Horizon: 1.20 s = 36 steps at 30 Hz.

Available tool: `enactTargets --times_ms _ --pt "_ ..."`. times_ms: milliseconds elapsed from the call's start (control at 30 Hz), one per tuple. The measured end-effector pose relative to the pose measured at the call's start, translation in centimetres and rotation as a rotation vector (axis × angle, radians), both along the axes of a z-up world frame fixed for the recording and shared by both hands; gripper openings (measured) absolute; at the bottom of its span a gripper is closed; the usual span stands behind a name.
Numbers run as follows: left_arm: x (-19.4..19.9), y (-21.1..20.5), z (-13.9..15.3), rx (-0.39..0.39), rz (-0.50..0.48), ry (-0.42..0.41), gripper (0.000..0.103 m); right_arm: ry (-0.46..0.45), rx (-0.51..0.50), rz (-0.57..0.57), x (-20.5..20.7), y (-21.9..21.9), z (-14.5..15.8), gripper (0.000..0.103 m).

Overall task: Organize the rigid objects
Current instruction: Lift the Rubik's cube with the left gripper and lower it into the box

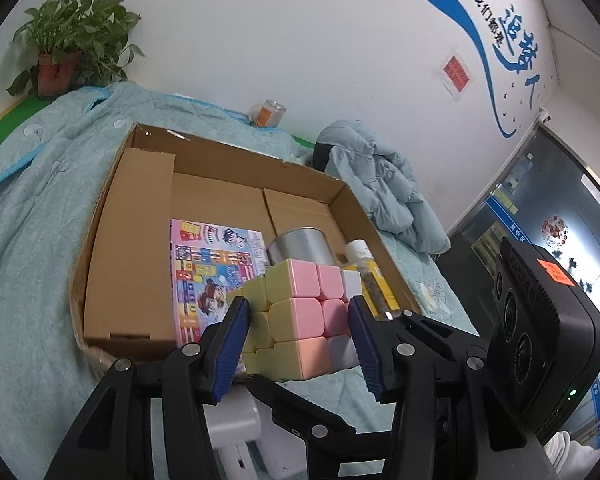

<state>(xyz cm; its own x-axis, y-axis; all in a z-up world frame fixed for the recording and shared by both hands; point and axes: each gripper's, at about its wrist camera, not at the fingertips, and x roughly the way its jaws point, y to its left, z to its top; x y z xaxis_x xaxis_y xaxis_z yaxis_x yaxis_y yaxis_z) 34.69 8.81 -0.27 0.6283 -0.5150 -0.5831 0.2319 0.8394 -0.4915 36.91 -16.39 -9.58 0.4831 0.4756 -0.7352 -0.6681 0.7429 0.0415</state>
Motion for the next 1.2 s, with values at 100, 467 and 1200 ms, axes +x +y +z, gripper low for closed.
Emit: enactTargets --times_ms 100,467,1200 --pt "2.7 1.0 -1.6 -0.012 0.0 0.044 0.047 0.074 -0.007 0.02 2.1 1.0 -1.2 0.063" --pt "6.6 3.8 -6.2 -0.043 0.017 0.138 0.043 0.27 0.05 0.069 4.9 1.8 -5.0 0.063" --pt "5.3 2.0 -6.9 0.04 0.024 0.147 0.043 0.363 0.157 0.062 5.5 0.1 -5.8 0.058"
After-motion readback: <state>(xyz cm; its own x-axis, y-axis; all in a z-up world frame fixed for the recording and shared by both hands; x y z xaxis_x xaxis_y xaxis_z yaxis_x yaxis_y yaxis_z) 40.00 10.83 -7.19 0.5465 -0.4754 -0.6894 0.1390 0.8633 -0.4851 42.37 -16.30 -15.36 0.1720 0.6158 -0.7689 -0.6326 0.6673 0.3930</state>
